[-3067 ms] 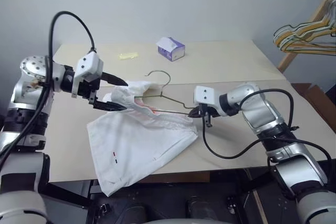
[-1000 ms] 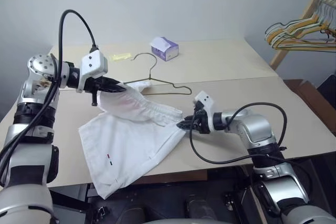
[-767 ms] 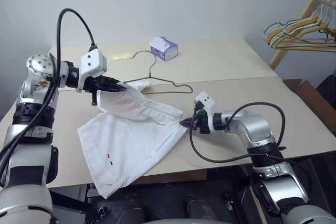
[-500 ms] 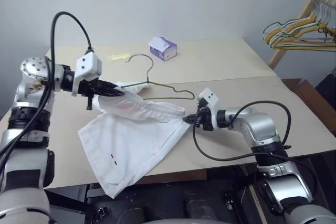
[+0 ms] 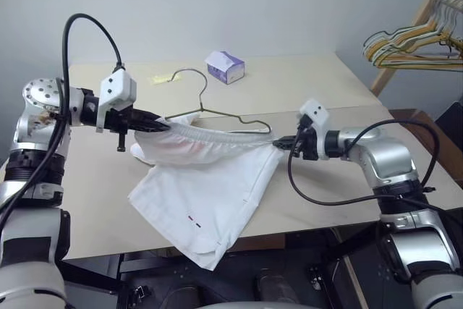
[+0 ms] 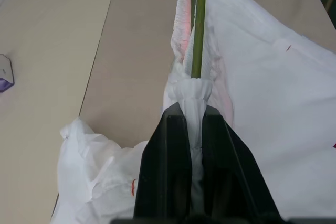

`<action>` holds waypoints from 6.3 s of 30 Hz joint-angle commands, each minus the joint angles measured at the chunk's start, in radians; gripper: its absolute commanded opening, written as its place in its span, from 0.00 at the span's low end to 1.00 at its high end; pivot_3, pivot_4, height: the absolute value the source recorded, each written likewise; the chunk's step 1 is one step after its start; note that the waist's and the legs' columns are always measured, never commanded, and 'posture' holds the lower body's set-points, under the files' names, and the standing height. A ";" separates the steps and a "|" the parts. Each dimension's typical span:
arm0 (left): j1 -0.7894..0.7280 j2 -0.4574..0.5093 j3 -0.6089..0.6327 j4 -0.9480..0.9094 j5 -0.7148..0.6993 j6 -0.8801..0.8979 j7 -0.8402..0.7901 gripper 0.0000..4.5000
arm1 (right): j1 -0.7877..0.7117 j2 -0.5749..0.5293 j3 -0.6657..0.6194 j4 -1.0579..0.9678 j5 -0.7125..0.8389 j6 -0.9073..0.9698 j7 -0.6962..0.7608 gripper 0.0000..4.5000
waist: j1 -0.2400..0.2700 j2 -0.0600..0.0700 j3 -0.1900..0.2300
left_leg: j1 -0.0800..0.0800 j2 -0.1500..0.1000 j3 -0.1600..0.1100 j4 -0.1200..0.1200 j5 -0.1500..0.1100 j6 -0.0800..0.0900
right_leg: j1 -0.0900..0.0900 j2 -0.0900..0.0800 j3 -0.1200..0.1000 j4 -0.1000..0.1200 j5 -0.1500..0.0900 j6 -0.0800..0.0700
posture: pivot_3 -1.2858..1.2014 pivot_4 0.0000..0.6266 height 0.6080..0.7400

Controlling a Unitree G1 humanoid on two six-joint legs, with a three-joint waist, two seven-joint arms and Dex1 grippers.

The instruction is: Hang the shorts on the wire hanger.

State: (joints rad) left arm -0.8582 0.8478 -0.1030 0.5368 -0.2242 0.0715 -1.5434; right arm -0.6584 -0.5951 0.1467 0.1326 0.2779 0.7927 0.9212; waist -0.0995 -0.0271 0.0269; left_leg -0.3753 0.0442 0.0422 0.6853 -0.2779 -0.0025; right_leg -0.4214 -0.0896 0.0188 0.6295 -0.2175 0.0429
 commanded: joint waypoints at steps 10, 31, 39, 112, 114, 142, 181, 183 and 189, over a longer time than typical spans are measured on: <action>0.000 0.022 0.008 0.014 0.032 -0.021 -0.027 0.00 | 0.012 -0.033 -0.032 -0.048 -0.009 -0.023 -0.020 0.01 | 0.001 0.000 0.000 | 0.000 0.000 0.000 0.000 0.000 0.000 | 0.000 0.000 0.000 0.000 0.000 0.000 | 0.49 0.00 1.00; 0.022 0.011 0.028 0.016 0.048 -0.038 0.012 0.00 | -0.076 -0.034 -0.002 0.088 -0.051 -0.052 -0.025 0.01 | 0.002 0.000 0.000 | 0.000 0.000 0.000 0.000 0.000 0.000 | 0.000 0.000 0.000 0.000 0.000 0.000 | 0.50 0.00 1.00; 0.019 0.024 0.025 0.030 0.054 -0.054 0.009 0.00 | -0.086 -0.051 -0.015 0.118 -0.055 -0.070 -0.025 0.01 | 0.002 0.000 0.000 | 0.000 0.000 0.000 0.000 0.000 0.000 | 0.000 0.000 0.000 0.000 0.000 0.000 | 0.50 0.00 1.00; 0.008 -0.030 0.065 -0.141 -0.017 -0.044 0.041 0.00 | -0.270 -0.028 0.162 -0.100 -0.189 -0.360 0.210 0.62 | -0.001 0.000 0.000 | -0.002 0.000 0.000 0.002 0.000 0.000 | -0.001 0.000 -0.001 0.001 0.000 0.000 | 0.49 0.00 1.00; 0.009 -0.030 0.066 -0.143 -0.021 -0.045 0.035 0.00 | -0.272 -0.027 0.168 -0.100 -0.190 -0.347 0.219 0.54 | -0.001 0.000 0.000 | -0.002 0.000 0.000 0.002 0.000 0.000 | -0.001 0.000 -0.001 0.001 0.000 0.000 | 0.49 0.00 1.00; -0.023 -0.135 0.276 -0.029 -0.114 -0.090 0.365 1.00 | -0.124 -0.087 -0.056 -0.333 -0.121 0.155 0.020 0.01 | 0.001 0.000 0.000 | -0.003 0.000 -0.001 0.003 0.000 0.000 | -0.001 -0.001 -0.002 0.001 0.000 0.000 | 0.48 0.00 1.00; 0.295 -0.248 0.296 -0.612 -0.446 0.255 0.428 1.00 | -0.446 0.118 -0.823 -0.064 -0.611 0.591 -1.210 0.01 | -0.128 0.016 -0.004 | 0.001 -0.002 -0.005 0.005 -0.001 0.002 | 0.002 -0.002 0.004 0.001 0.000 0.002 | 0.45 0.00 1.00; 0.295 -0.247 0.296 -0.616 -0.447 0.254 0.428 1.00 | -0.478 0.082 -0.853 0.005 -0.591 0.571 -1.219 0.01 | -0.130 0.016 -0.004 | 0.001 -0.003 -0.004 0.004 -0.001 0.002 | 0.003 -0.002 0.005 0.000 0.000 0.002 | 0.45 0.00 1.00; 0.292 -0.241 0.287 -0.613 -0.434 0.245 0.429 1.00 | -0.560 -0.011 -0.967 0.198 -0.509 0.502 -1.257 0.01 | -0.133 0.016 -0.004 | 0.005 -0.004 -0.003 0.000 -0.002 0.003 | 0.004 -0.003 0.010 -0.001 0.000 0.003 | 0.45 0.00 1.00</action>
State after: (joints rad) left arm -0.5517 0.5941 0.1802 -0.0496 -0.6665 0.3295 -1.1185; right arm -1.1709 -0.5760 -0.7960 0.3097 -0.2611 1.3493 -0.3134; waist -0.2327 -0.0109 0.0227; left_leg -0.3692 0.0401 0.0396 0.6843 -0.2797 0.0008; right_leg -0.4177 -0.0923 0.0300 0.6290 -0.2176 0.0462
